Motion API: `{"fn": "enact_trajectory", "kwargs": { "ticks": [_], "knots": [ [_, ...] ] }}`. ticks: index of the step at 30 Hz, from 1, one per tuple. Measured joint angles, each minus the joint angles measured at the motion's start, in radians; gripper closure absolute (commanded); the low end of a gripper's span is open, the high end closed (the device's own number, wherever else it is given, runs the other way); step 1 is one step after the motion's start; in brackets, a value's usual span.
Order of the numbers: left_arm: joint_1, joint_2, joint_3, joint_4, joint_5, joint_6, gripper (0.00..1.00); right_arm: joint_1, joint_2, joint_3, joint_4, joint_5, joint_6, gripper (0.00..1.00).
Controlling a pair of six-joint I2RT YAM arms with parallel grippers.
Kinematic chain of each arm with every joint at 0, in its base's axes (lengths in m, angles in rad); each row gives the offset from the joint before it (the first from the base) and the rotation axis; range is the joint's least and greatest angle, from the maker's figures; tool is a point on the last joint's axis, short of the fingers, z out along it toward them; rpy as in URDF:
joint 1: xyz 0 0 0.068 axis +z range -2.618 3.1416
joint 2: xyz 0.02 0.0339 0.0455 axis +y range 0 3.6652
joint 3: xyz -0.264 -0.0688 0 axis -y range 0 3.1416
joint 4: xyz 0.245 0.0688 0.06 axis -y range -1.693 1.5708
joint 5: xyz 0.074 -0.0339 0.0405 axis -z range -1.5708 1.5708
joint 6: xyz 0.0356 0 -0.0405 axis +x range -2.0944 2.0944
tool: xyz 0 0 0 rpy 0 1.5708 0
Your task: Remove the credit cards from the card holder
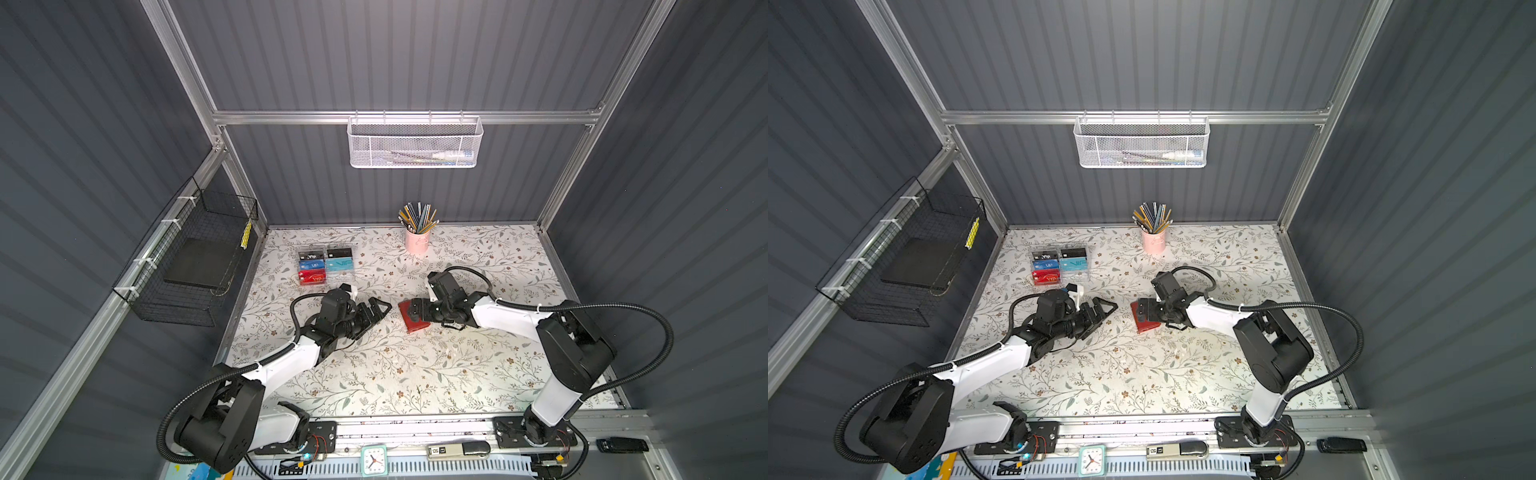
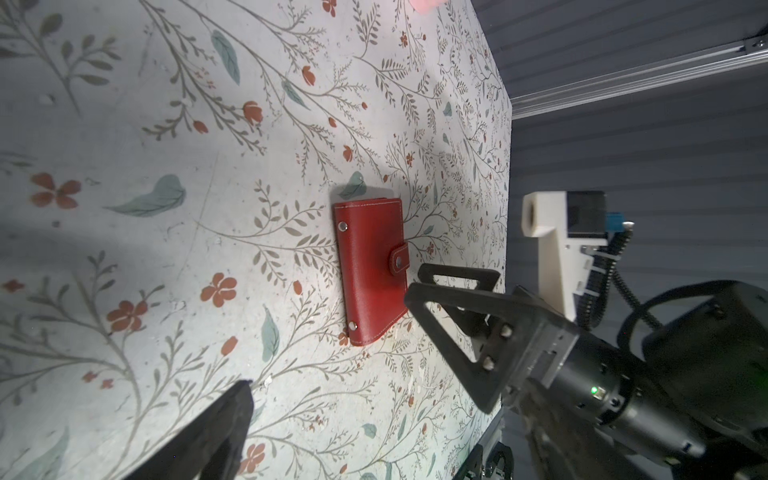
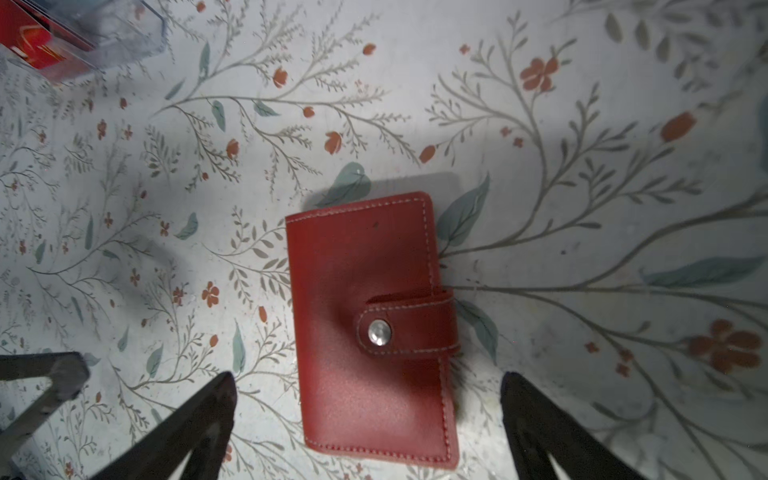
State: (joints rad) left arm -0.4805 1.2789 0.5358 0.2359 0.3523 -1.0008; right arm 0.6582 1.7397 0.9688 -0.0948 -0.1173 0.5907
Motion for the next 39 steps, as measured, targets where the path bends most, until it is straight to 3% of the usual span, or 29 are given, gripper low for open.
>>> {"fn": "enact_trajectory", "kwargs": {
  "ticks": [12, 19, 24, 29, 33, 39],
  "knots": [
    [0.085, 0.018, 0.029, -0.072, 0.019, 0.046, 0.00, 0.079, 0.020, -0.005, 0.034, -0.034, 0.036, 0.01],
    [0.134, 0.020, 0.101, -0.183, 0.008, 0.123, 0.00, 0.061, -0.016, -0.020, 0.007, -0.004, 0.013, 0.01],
    [0.140, 0.032, 0.288, -0.366, -0.191, 0.266, 0.00, 0.010, -0.074, 0.007, -0.034, 0.018, -0.041, 0.01],
    [0.149, 0.070, 0.438, -0.440, -0.423, 0.378, 0.00, 0.000, -0.013, 0.187, -0.048, 0.022, -0.111, 0.01],
    [0.195, 0.173, 0.539, -0.478, -0.576, 0.447, 0.00, 0.002, 0.075, 0.333, -0.028, 0.003, -0.146, 0.01],
    [0.290, 0.330, 0.645, -0.514, -0.745, 0.516, 0.00, 0.003, 0.155, 0.395, 0.013, -0.056, -0.159, 0.01]
  ]
}}
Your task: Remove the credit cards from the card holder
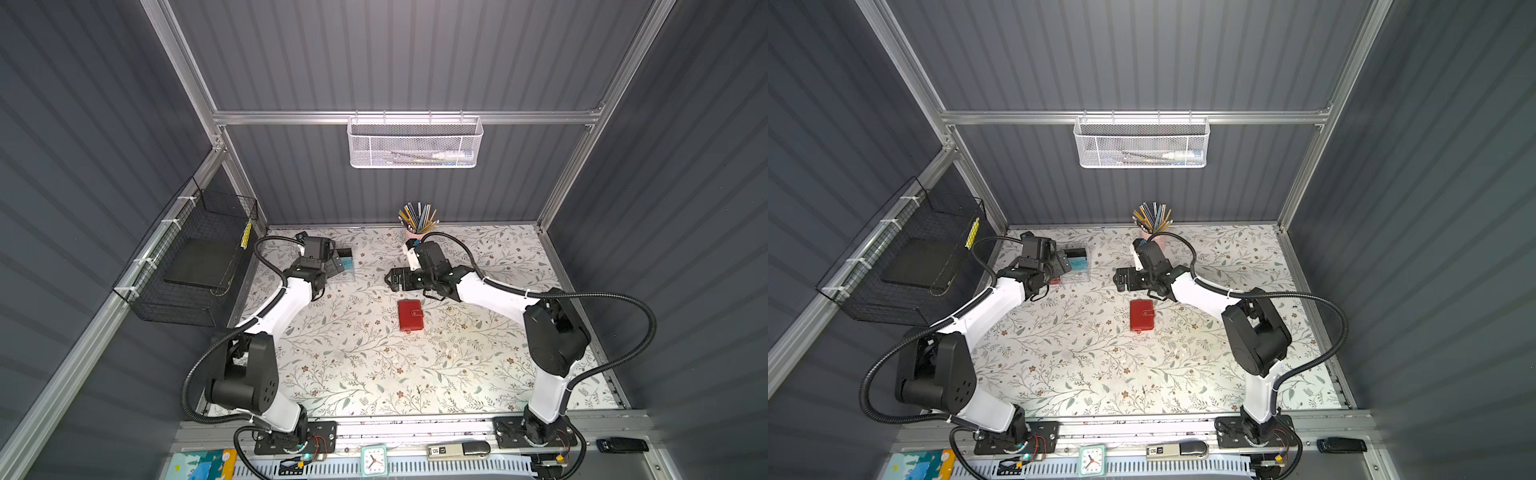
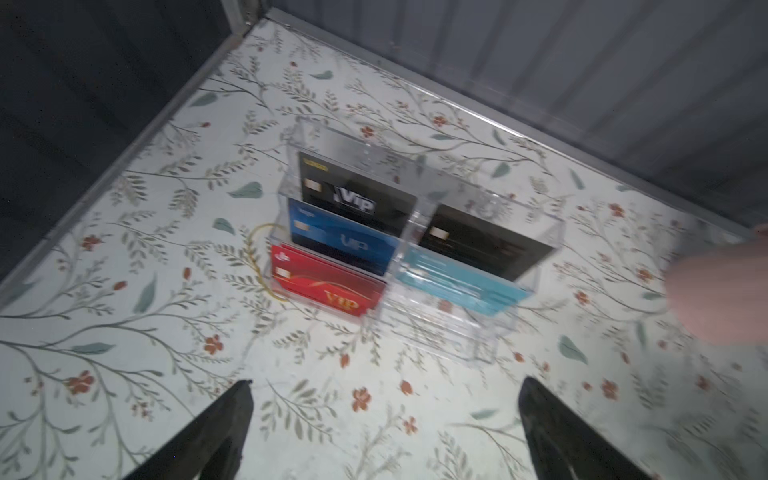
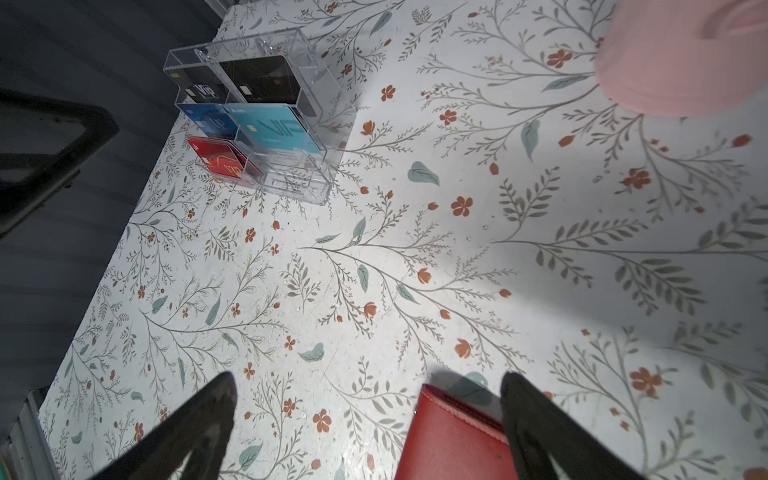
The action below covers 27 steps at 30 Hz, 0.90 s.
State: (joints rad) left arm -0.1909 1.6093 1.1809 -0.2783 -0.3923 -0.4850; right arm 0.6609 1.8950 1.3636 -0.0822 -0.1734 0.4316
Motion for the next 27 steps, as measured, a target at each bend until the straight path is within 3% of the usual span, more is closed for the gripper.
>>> {"fn": "enact_trajectory", "kwargs": {
  "ticks": [6, 11, 27],
  "knots": [
    [0.086, 0.130, 0.091, 0.002, -0.021, 0.022, 0.00, 0.000, 0.035, 0.047, 0.008, -0.029, -0.028, 0.01],
    [0.159, 0.214, 0.140, 0.031, 0.040, 0.024, 0.00, -0.003, 0.041, 0.085, 0.009, -0.039, -0.048, 0.01],
    [0.205, 0.320, 0.225, 0.197, 0.271, 0.056, 0.00, -0.053, 0.133, 0.140, 0.005, -0.089, -0.066, 0.01]
  ]
}}
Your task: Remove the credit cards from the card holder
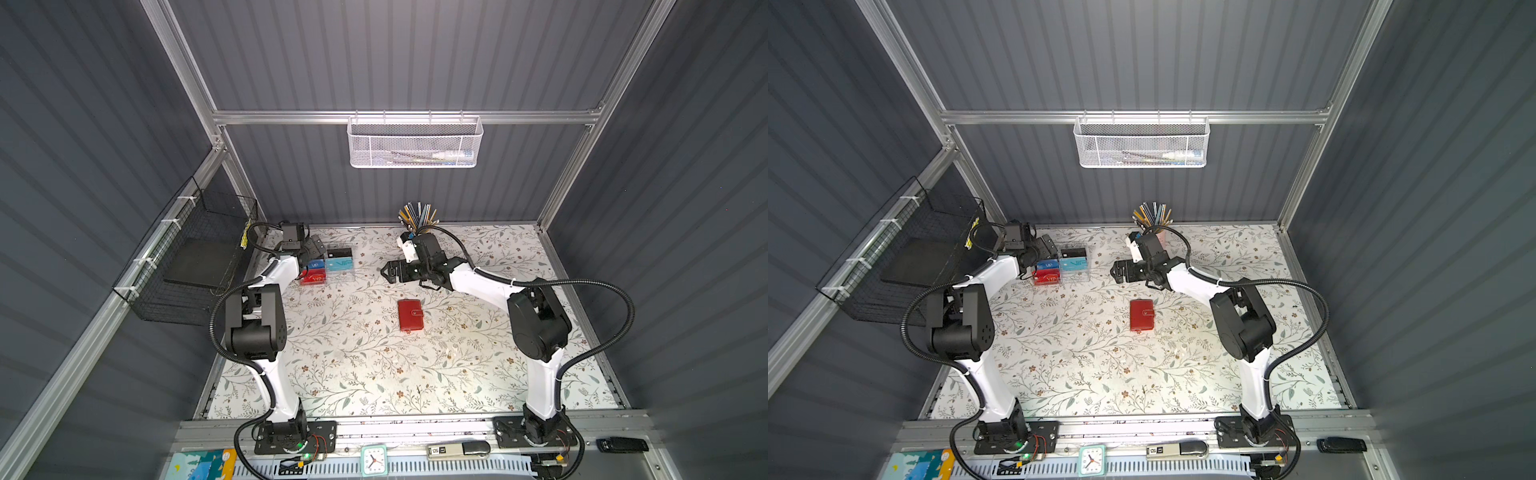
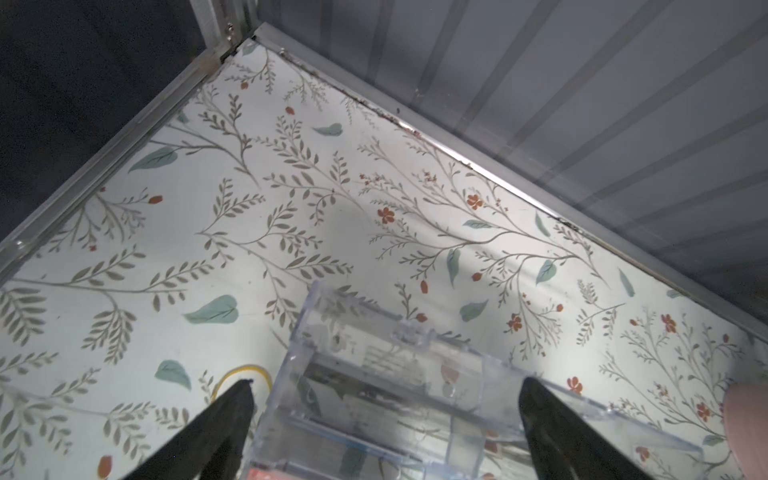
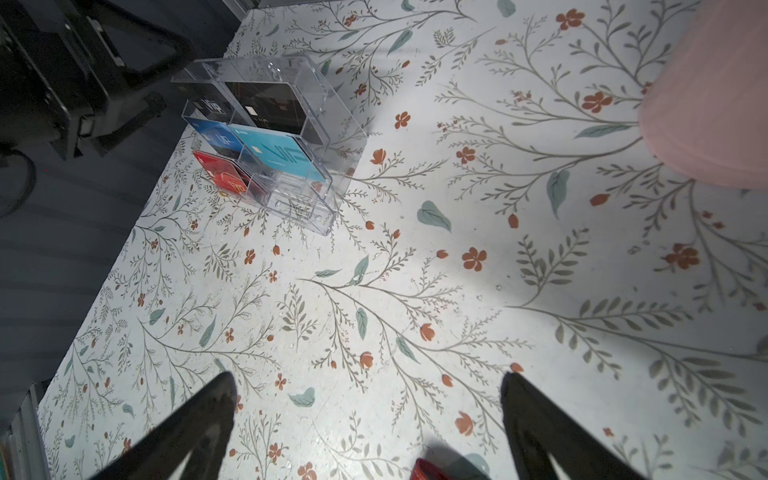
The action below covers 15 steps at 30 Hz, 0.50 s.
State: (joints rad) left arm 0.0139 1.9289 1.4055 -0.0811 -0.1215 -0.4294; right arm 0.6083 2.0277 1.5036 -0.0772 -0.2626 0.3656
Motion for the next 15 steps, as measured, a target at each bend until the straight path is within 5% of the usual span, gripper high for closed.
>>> {"fn": "enact_trajectory", "kwargs": {
  "ticks": [15],
  "knots": [
    [0.003, 0.061, -0.001, 0.089, 0.075, -0.003, 0.00, -0.018, 0.016, 0.011, 0.006, -0.029, 0.012, 0.01]
  ]
}}
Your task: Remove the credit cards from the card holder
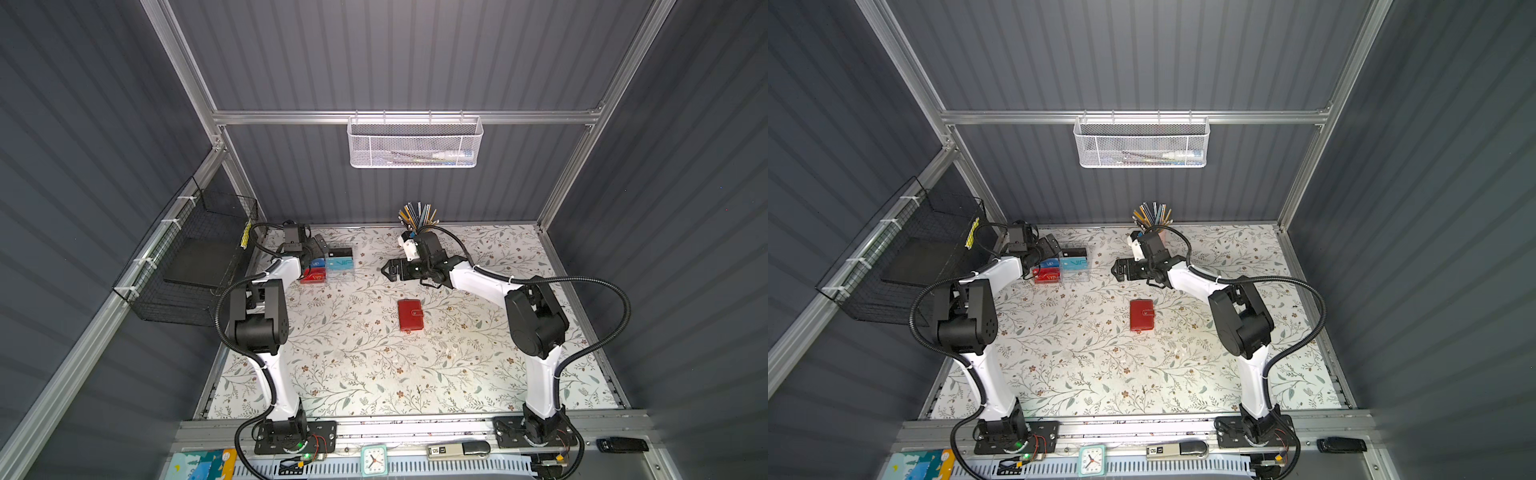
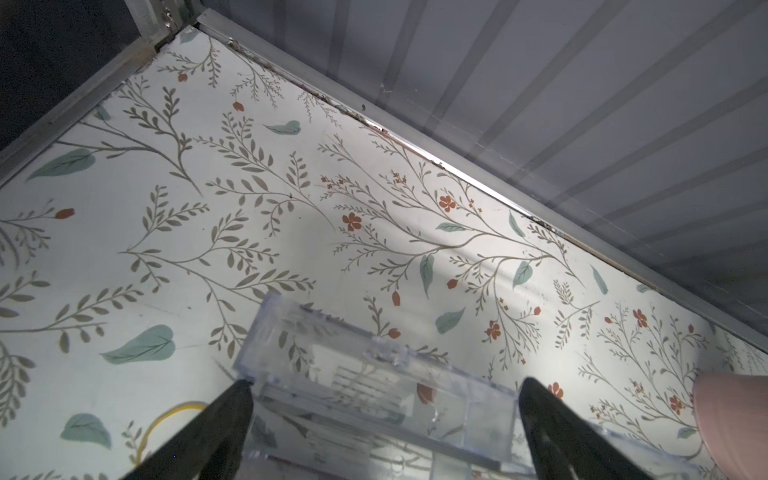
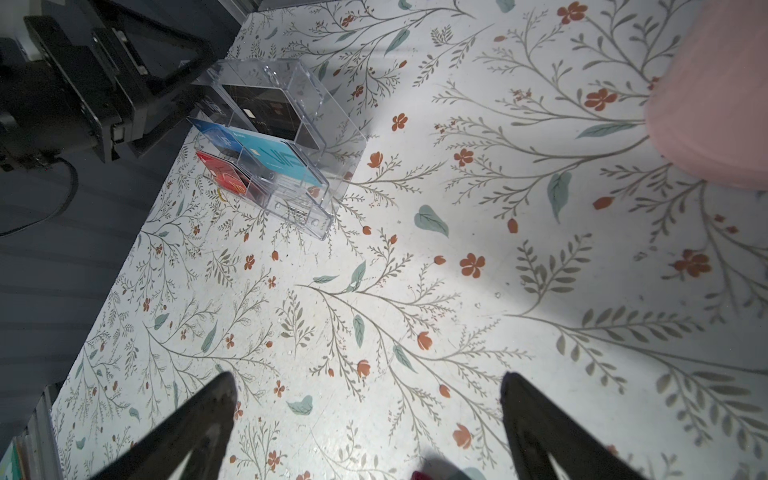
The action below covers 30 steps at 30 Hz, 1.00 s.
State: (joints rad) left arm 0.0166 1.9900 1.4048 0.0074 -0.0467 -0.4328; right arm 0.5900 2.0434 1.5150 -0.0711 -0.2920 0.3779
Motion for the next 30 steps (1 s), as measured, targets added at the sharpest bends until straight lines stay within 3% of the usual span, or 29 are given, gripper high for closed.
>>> {"fn": "enact_trajectory", "kwargs": {
  "ticks": [9, 30],
  "knots": [
    [-0.029, 0.000, -0.026, 0.057, 0.003, -0.008, 0.00, -0.015, 0.000, -0.014, 0.019, -0.004, 0.008, 0.01],
    [-0.205, -0.062, -0.096, 0.070, 0.027, -0.107, 0.00, -0.082, -0.002, -0.058, 0.038, -0.018, 0.026, 0.01]
  ]
}}
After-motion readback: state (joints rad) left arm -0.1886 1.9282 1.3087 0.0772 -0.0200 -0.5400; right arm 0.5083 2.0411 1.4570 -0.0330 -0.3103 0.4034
